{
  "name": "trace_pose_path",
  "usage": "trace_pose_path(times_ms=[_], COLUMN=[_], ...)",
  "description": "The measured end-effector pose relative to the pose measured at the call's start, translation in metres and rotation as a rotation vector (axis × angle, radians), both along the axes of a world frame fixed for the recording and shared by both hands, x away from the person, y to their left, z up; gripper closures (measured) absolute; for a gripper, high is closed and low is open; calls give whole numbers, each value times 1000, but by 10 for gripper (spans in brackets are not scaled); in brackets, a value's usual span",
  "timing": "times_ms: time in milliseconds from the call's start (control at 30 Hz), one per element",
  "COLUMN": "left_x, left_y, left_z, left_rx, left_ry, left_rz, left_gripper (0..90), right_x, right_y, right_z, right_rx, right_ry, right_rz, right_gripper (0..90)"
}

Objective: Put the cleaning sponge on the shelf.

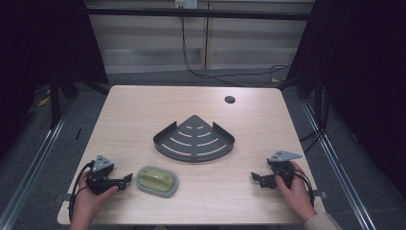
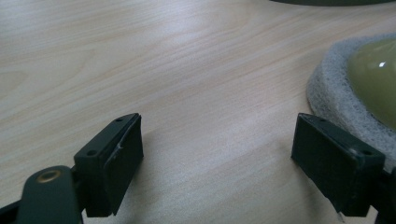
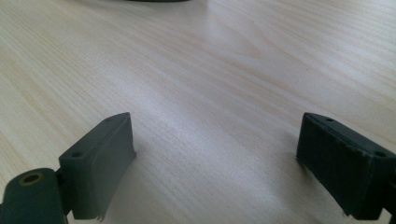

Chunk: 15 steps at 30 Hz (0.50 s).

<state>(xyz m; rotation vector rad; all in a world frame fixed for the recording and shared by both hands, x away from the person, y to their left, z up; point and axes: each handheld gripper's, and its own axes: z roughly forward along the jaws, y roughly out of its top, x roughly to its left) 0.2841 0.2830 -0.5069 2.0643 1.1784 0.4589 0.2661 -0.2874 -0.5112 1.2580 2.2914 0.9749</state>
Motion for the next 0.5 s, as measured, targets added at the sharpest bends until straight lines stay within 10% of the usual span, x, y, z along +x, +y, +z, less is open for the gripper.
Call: trace_pose_path(times_ms=[300, 500], left_x=[6, 9], left_y=[-2, -16], left_z=[32, 60], left_rx=[59, 145], left_ry=[30, 103], left_rz=[-31, -213], left_gripper=[222, 236], right_x=[0, 0], right_y=[0, 0], right_z=[0, 0], right_rx=[-1, -4], right_ry=[-4, -6], right_rz=[3, 4], right_gripper=[105, 105])
